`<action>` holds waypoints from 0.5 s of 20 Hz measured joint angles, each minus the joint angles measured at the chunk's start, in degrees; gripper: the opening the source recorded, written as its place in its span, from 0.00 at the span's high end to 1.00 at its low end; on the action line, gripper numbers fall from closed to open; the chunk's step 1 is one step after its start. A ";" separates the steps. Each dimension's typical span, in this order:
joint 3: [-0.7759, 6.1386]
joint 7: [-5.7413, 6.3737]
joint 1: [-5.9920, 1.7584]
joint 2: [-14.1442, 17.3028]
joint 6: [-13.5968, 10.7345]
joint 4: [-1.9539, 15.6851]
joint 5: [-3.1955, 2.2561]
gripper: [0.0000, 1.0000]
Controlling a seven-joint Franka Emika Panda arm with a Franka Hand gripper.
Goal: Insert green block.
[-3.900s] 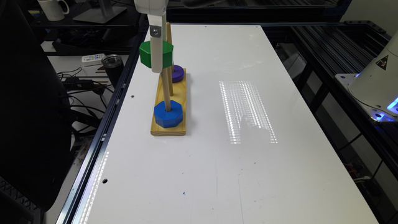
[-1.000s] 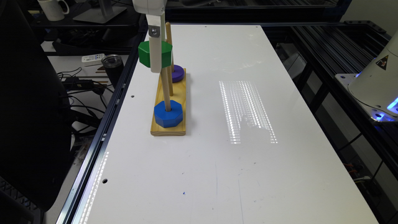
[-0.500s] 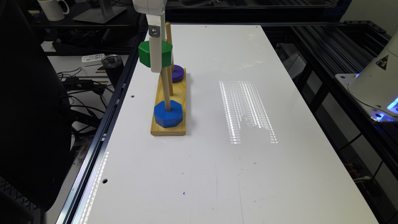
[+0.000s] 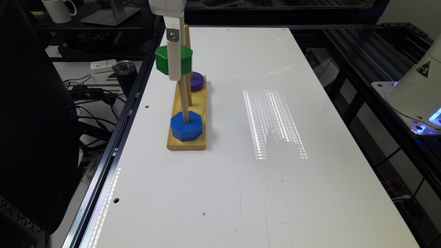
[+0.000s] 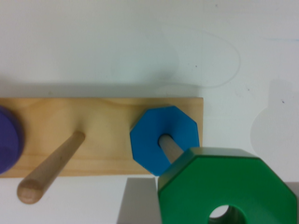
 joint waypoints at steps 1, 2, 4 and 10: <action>0.01 0.00 0.00 -0.01 -0.06 0.00 0.00 1.00; 0.01 0.00 0.00 -0.03 -0.12 -0.01 0.00 1.00; 0.03 0.00 0.00 -0.09 -0.27 -0.07 0.00 1.00; 0.02 0.00 -0.06 -0.33 -0.30 -0.59 -0.01 1.00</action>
